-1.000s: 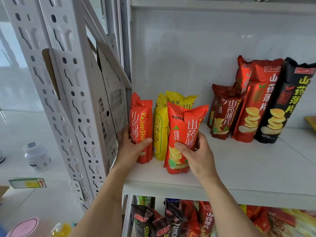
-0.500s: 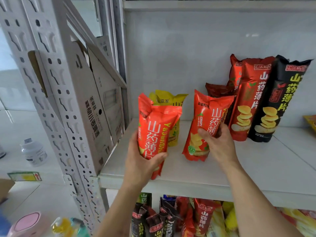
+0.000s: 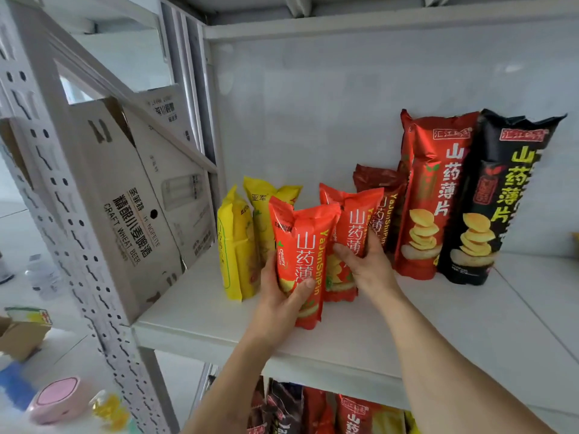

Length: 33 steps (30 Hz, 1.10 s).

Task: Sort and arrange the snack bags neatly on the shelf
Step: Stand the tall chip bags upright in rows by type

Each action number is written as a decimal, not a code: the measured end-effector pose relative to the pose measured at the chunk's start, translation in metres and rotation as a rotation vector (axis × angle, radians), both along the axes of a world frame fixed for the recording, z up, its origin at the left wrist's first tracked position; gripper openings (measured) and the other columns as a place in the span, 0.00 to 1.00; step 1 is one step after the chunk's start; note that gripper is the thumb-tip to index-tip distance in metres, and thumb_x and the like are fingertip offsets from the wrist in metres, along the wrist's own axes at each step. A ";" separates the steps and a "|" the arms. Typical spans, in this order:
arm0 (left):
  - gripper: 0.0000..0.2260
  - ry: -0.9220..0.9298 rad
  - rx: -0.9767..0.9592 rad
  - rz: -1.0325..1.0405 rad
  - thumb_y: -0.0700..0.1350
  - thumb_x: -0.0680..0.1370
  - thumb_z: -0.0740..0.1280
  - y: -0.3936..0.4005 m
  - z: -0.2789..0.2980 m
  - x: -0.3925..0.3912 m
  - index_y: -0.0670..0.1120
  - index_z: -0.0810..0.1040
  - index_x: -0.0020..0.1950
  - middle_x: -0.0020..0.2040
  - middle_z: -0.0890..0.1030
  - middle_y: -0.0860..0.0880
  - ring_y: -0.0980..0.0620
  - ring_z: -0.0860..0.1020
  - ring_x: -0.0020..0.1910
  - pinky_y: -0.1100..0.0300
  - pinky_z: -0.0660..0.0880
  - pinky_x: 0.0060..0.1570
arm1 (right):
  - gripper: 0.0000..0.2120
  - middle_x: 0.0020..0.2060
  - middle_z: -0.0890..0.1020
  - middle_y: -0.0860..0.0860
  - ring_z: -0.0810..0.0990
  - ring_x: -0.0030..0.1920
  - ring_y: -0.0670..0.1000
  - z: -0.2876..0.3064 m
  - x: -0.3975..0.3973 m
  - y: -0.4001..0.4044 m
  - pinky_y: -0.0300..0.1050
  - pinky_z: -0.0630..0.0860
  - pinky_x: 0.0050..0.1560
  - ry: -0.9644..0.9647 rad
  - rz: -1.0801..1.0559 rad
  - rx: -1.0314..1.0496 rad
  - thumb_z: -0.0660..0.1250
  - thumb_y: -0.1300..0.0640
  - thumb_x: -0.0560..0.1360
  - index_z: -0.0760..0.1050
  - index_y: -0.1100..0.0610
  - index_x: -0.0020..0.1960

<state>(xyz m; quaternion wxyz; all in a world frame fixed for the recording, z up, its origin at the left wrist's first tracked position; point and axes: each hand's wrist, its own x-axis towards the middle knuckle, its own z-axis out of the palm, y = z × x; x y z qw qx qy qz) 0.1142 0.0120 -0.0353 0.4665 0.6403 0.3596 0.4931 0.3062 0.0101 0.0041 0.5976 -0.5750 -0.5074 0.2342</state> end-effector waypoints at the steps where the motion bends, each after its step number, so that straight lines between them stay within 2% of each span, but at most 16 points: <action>1: 0.29 -0.005 -0.022 -0.027 0.55 0.74 0.74 -0.001 0.002 0.001 0.65 0.63 0.69 0.67 0.75 0.53 0.62 0.79 0.60 0.60 0.79 0.56 | 0.34 0.59 0.81 0.46 0.80 0.58 0.46 -0.002 0.000 0.001 0.42 0.75 0.57 0.009 0.015 0.007 0.75 0.43 0.69 0.68 0.49 0.72; 3: 0.27 -0.031 -0.069 -0.080 0.48 0.75 0.74 -0.002 0.003 0.004 0.63 0.64 0.66 0.63 0.78 0.53 0.61 0.81 0.56 0.63 0.80 0.50 | 0.35 0.58 0.80 0.43 0.79 0.56 0.40 -0.003 -0.002 0.004 0.37 0.74 0.54 0.039 0.058 0.026 0.73 0.43 0.69 0.67 0.49 0.73; 6: 0.35 -0.031 -0.114 -0.104 0.52 0.70 0.78 0.001 0.000 0.004 0.55 0.65 0.73 0.62 0.81 0.50 0.53 0.82 0.58 0.52 0.81 0.57 | 0.35 0.57 0.80 0.42 0.78 0.53 0.34 -0.004 -0.007 0.008 0.32 0.74 0.51 0.105 0.101 0.049 0.72 0.42 0.68 0.67 0.48 0.72; 8: 0.37 -0.020 -0.141 -0.116 0.54 0.67 0.79 0.004 -0.002 0.005 0.53 0.66 0.73 0.62 0.82 0.50 0.50 0.82 0.59 0.48 0.80 0.59 | 0.30 0.59 0.78 0.43 0.77 0.53 0.34 -0.005 -0.008 0.009 0.27 0.73 0.47 0.143 0.122 0.040 0.70 0.43 0.71 0.65 0.44 0.70; 9: 0.38 -0.010 -0.152 -0.114 0.54 0.66 0.79 0.005 -0.002 0.005 0.53 0.67 0.72 0.61 0.82 0.50 0.50 0.82 0.59 0.49 0.80 0.58 | 0.30 0.62 0.76 0.44 0.76 0.55 0.36 -0.006 -0.009 0.006 0.26 0.72 0.49 0.145 0.126 0.022 0.67 0.41 0.73 0.63 0.42 0.72; 10: 0.38 0.001 -0.159 -0.112 0.54 0.65 0.80 0.005 -0.002 0.006 0.52 0.68 0.72 0.61 0.83 0.50 0.50 0.83 0.58 0.50 0.81 0.57 | 0.33 0.65 0.74 0.44 0.74 0.59 0.39 -0.007 -0.008 0.004 0.30 0.72 0.55 0.138 0.127 0.014 0.64 0.36 0.74 0.60 0.43 0.75; 12: 0.38 0.021 -0.163 -0.113 0.52 0.65 0.81 0.007 -0.003 0.009 0.53 0.69 0.71 0.61 0.83 0.50 0.51 0.83 0.57 0.56 0.81 0.52 | 0.49 0.73 0.67 0.43 0.68 0.69 0.44 -0.010 -0.006 -0.001 0.44 0.67 0.68 0.130 0.129 -0.009 0.57 0.20 0.65 0.55 0.44 0.79; 14: 0.37 0.041 -0.162 -0.120 0.50 0.65 0.81 0.010 -0.005 0.012 0.54 0.69 0.71 0.61 0.82 0.50 0.53 0.83 0.57 0.59 0.81 0.50 | 0.58 0.72 0.66 0.38 0.68 0.69 0.40 -0.016 -0.004 -0.008 0.44 0.66 0.67 0.130 0.152 0.001 0.55 0.14 0.56 0.53 0.41 0.79; 17: 0.37 0.094 -0.142 -0.133 0.49 0.66 0.82 0.010 -0.003 0.017 0.55 0.69 0.70 0.60 0.83 0.52 0.55 0.82 0.57 0.61 0.80 0.49 | 0.55 0.67 0.71 0.32 0.74 0.61 0.31 -0.023 0.002 -0.019 0.38 0.73 0.62 0.146 0.227 0.034 0.60 0.16 0.56 0.54 0.39 0.78; 20: 0.34 0.157 -0.100 -0.143 0.46 0.68 0.81 0.011 -0.002 0.019 0.57 0.69 0.69 0.58 0.83 0.55 0.59 0.82 0.55 0.62 0.81 0.47 | 0.42 0.58 0.78 0.29 0.78 0.57 0.32 -0.030 0.002 -0.031 0.31 0.77 0.50 0.123 0.309 0.023 0.72 0.28 0.59 0.63 0.37 0.69; 22: 0.35 0.197 -0.078 -0.158 0.46 0.67 0.82 0.015 -0.005 0.021 0.57 0.69 0.70 0.58 0.83 0.55 0.57 0.82 0.56 0.58 0.82 0.50 | 0.37 0.57 0.80 0.34 0.80 0.56 0.34 -0.034 0.002 -0.033 0.31 0.77 0.49 0.120 0.326 -0.027 0.78 0.36 0.61 0.66 0.37 0.65; 23: 0.37 0.208 -0.080 -0.169 0.45 0.67 0.82 0.018 -0.007 0.022 0.57 0.69 0.71 0.58 0.84 0.54 0.56 0.82 0.56 0.55 0.82 0.53 | 0.35 0.57 0.79 0.36 0.80 0.53 0.31 -0.035 0.004 -0.033 0.29 0.76 0.48 0.113 0.319 -0.043 0.79 0.41 0.64 0.65 0.40 0.65; 25: 0.38 0.228 -0.087 -0.187 0.43 0.67 0.82 0.022 -0.007 0.026 0.56 0.67 0.72 0.59 0.83 0.54 0.57 0.82 0.56 0.54 0.81 0.55 | 0.29 0.53 0.74 0.33 0.75 0.43 0.22 -0.031 0.008 -0.032 0.21 0.71 0.39 0.098 0.290 -0.068 0.75 0.53 0.72 0.61 0.43 0.66; 26: 0.39 0.241 -0.085 -0.189 0.43 0.67 0.82 0.025 -0.006 0.029 0.56 0.67 0.72 0.59 0.83 0.55 0.58 0.82 0.55 0.54 0.81 0.55 | 0.28 0.52 0.71 0.31 0.73 0.40 0.19 -0.030 0.011 -0.031 0.19 0.69 0.37 0.089 0.267 -0.089 0.73 0.54 0.74 0.60 0.44 0.66; 29: 0.40 0.267 -0.083 -0.190 0.44 0.67 0.82 0.033 -0.004 0.040 0.55 0.65 0.73 0.59 0.82 0.56 0.62 0.81 0.53 0.55 0.81 0.56 | 0.30 0.54 0.72 0.32 0.73 0.41 0.20 -0.033 0.017 -0.022 0.20 0.70 0.37 0.070 0.246 -0.150 0.71 0.49 0.75 0.59 0.43 0.70; 33: 0.37 0.246 -0.100 -0.192 0.38 0.71 0.78 0.039 0.000 0.054 0.51 0.64 0.73 0.58 0.80 0.54 0.66 0.81 0.49 0.66 0.80 0.45 | 0.41 0.65 0.77 0.44 0.77 0.50 0.31 -0.034 0.020 -0.012 0.28 0.73 0.46 0.061 0.230 -0.160 0.71 0.37 0.68 0.60 0.46 0.76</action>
